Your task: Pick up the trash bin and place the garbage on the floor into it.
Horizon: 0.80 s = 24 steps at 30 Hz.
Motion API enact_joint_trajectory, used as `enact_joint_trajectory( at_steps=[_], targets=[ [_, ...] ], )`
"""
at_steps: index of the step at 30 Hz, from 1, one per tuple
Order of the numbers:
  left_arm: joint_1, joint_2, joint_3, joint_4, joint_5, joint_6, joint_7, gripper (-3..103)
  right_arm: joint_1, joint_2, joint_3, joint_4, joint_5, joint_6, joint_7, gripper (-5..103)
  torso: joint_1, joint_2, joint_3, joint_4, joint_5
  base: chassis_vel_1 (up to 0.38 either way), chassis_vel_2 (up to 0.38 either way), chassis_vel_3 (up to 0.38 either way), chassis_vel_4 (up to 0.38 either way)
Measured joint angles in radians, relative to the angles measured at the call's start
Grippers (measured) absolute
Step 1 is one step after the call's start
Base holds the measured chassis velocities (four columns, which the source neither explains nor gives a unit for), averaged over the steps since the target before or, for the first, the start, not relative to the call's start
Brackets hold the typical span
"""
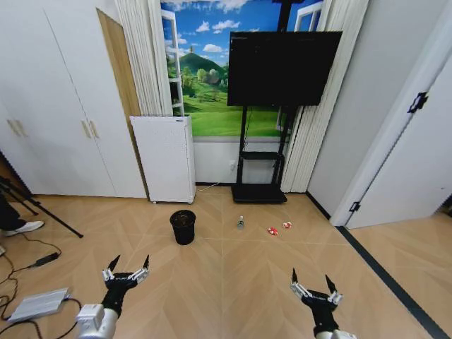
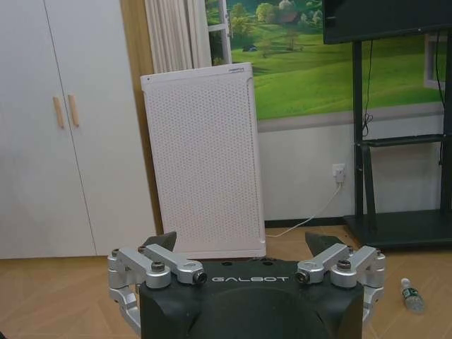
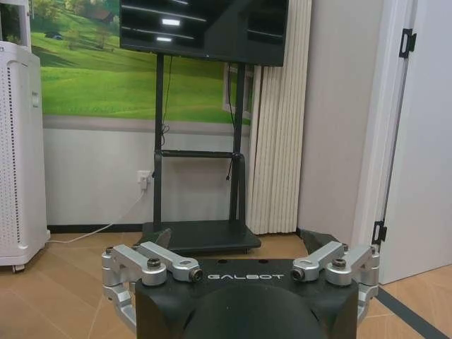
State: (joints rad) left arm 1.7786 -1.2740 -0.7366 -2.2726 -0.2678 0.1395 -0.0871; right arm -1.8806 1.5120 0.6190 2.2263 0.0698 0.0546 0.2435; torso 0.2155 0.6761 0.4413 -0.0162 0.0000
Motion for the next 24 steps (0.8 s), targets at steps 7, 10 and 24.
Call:
enact_joint_trajectory(
  at_steps=[7,10,24],
  targets=[
    [0.0,-0.002,0.001,-0.005,-0.002,0.0,0.0,99,-0.006,0.004,0.0,0.012,0.001,0.006,-0.001,100,0.0,0.0,0.0,0.0,0.0,0.0,0.0,0.0,0.0],
    [0.002,-0.001,0.002,-0.008,-0.001,0.0,0.001,99,-0.006,0.006,0.003,0.016,0.002,0.007,-0.002,100,0.0,0.0,0.0,0.0,0.0,0.0,0.0,0.0,0.0],
    [0.003,0.004,0.001,-0.013,-0.002,0.0,0.002,99,-0.008,0.009,0.007,0.02,-0.009,0.013,-0.002,100,0.0,0.0,0.0,0.0,0.0,0.0,0.0,0.0,0.0]
  ],
)
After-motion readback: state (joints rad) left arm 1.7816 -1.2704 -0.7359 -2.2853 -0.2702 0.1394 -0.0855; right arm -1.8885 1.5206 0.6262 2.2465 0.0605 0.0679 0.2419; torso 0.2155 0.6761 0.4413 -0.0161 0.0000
